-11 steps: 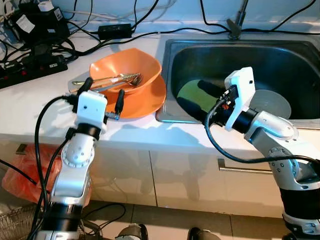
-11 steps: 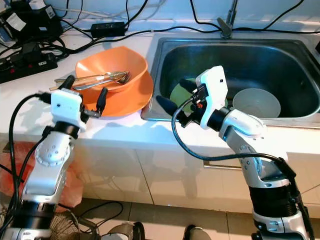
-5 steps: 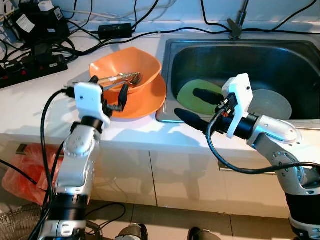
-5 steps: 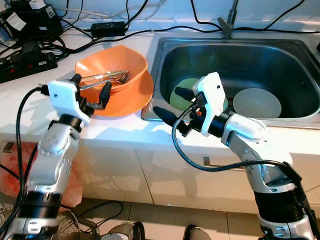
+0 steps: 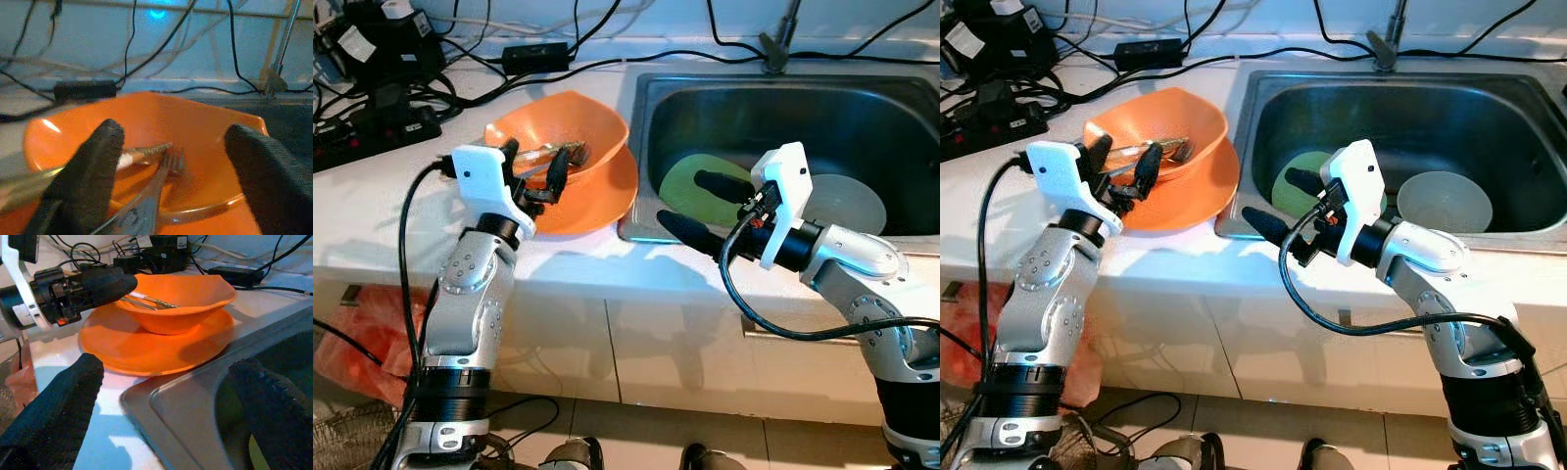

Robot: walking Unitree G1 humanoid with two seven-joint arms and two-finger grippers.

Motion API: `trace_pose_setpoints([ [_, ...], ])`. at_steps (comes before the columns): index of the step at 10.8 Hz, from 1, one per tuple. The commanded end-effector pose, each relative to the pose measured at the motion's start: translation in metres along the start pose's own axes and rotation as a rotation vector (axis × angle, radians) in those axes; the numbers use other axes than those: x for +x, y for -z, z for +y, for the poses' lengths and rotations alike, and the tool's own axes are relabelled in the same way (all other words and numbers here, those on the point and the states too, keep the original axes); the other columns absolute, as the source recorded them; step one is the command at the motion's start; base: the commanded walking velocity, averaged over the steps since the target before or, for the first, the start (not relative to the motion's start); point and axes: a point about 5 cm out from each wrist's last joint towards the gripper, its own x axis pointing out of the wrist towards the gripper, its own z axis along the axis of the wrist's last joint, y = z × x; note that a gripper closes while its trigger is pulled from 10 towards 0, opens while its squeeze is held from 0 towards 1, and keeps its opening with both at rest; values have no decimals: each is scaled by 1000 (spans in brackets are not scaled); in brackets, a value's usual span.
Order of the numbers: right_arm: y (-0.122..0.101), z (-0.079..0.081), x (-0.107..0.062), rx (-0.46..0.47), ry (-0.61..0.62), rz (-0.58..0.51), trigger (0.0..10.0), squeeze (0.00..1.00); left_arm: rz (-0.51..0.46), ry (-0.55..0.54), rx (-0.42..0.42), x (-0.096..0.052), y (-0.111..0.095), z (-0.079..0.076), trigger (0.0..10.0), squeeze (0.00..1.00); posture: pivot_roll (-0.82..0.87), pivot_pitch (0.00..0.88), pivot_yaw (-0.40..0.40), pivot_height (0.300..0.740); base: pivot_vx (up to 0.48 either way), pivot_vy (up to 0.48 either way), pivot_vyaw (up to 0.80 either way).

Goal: Kitchen organization

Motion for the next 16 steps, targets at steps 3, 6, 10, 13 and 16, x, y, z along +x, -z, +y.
trace_pose_setpoints([
  [3, -4, -1, 1, -8, 5, -15, 10000, 0, -9, -16, -58, 4, -10, 4, 0, 0, 25, 134, 89, 740, 0, 0, 0],
  [6, -5, -2, 1, -9, 9, -15, 10000, 0, 10, -29, -33, 5, -11, 6, 10000, 0, 26, 132, 88, 740, 0, 0, 0],
  [10, -5, -3, 0, -13, 15, -17, 10000, 0, -38, -28, 96, -7, -14, 13, 10000, 0, 27, 130, 88, 740, 0, 0, 0],
  [13, -6, -3, 1, -16, 14, -21, 10000, 0, -7, -32, 79, -9, -2, 12, 0, 0, 22, 127, 87, 740, 0, 0, 0],
  [16, -7, -3, 1, -17, 15, -22, 10000, 0, 25, -17, 56, -7, 5, 11, 10000, 0, 21, 128, 88, 740, 0, 0, 0],
])
